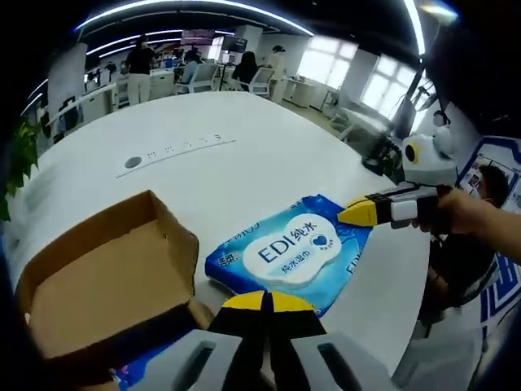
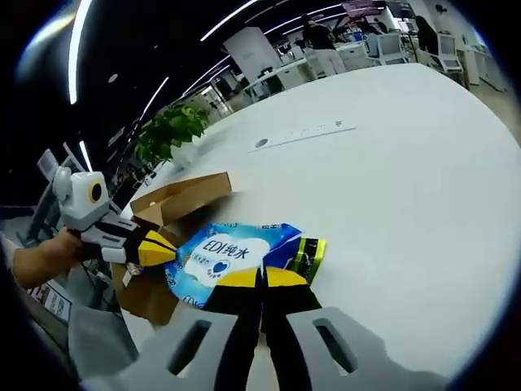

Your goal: Operate the shoe box by opening the lid, removing the specified soft item, and placing it in the target area until the item is outside and the box remains undamaged.

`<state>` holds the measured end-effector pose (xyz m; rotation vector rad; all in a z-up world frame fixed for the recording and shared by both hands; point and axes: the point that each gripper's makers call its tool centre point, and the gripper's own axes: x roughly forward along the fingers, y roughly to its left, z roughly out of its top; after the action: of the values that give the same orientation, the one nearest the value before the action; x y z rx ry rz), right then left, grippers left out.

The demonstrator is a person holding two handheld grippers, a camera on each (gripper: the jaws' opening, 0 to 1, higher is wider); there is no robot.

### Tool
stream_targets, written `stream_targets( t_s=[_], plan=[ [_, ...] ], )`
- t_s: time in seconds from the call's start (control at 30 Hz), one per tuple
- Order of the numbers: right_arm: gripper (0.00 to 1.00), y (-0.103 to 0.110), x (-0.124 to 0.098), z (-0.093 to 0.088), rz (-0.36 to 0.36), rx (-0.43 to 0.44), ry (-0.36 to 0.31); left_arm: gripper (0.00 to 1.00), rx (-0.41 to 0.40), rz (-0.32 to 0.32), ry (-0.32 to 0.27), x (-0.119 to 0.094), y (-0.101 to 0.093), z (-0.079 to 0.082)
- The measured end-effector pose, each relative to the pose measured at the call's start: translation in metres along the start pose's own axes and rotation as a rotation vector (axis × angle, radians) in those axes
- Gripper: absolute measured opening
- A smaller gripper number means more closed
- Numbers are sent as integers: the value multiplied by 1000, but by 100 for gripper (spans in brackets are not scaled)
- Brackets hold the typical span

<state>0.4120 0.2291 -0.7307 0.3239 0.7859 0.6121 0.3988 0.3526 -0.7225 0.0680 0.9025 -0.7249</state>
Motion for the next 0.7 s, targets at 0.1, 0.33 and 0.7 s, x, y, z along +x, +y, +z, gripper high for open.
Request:
stream_targets(
  t_s=[0.1,0.33,0.7],
  plan=[
    [0,-4,3,-7,-15,-1,6,0,20,7,13,2,-1,-2],
    [0,-15,6,-12,-54,-8,-21,0,45,12,32,5,-3,-6],
    [0,-21,8,-19,-81,-25,-23,0,71,28,50,8,-4,-10]
  ],
)
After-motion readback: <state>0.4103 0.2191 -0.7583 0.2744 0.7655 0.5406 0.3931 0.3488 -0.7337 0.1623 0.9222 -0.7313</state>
